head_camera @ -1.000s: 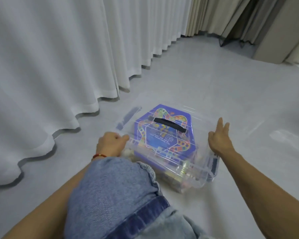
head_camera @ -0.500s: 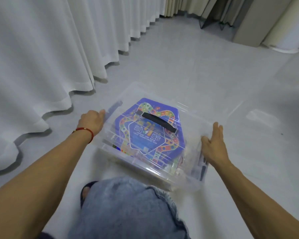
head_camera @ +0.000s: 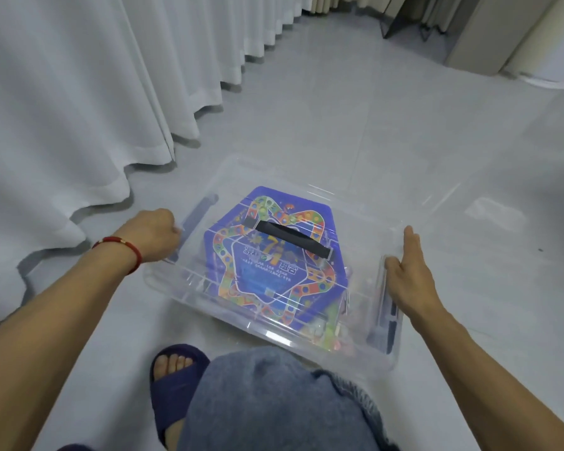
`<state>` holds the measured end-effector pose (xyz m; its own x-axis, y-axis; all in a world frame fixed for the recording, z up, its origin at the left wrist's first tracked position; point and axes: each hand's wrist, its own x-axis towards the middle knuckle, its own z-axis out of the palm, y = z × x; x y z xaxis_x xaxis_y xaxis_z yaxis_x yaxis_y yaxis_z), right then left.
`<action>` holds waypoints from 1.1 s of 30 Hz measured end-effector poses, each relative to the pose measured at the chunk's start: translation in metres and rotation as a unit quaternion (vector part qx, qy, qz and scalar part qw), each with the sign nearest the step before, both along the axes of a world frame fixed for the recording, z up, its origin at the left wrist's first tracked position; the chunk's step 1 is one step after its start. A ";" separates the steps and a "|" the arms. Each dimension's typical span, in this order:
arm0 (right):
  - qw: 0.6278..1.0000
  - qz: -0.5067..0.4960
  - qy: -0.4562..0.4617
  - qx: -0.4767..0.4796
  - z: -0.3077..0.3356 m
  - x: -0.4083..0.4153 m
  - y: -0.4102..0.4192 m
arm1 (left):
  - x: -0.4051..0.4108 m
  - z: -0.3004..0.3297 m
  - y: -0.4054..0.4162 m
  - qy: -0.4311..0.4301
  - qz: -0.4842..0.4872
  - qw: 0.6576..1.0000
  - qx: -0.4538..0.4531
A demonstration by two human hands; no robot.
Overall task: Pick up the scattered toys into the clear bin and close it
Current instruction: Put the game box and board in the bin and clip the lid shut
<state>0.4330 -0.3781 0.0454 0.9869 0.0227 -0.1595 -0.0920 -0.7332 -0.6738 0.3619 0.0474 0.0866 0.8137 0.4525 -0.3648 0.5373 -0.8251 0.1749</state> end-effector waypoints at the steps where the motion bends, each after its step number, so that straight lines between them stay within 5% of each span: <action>1: 1.000 -0.004 -0.010 0.000 0.001 -0.002 0.002 | 0.000 0.002 -0.001 0.003 0.000 1.000 0.004; 6: 1.000 0.008 -0.024 0.005 -0.001 -0.012 0.005 | -0.017 0.009 -0.004 0.004 0.014 1.000 0.016; 11: 0.999 0.006 -0.025 0.021 -0.006 -0.021 0.015 | -0.014 -0.001 -0.005 0.040 0.070 0.993 -0.088; 17: 0.999 -0.014 -0.035 0.034 -0.009 -0.016 0.013 | -0.015 -0.026 -0.013 -0.069 0.087 0.985 -0.129; 25: 0.963 -0.230 0.141 0.018 0.003 -0.013 0.017 | -0.053 -0.045 -0.028 -0.136 0.124 0.974 -0.129; 33: 0.989 -0.085 0.103 -0.067 0.023 -0.018 0.009 | -0.084 -0.060 -0.047 -0.186 0.192 0.962 -0.053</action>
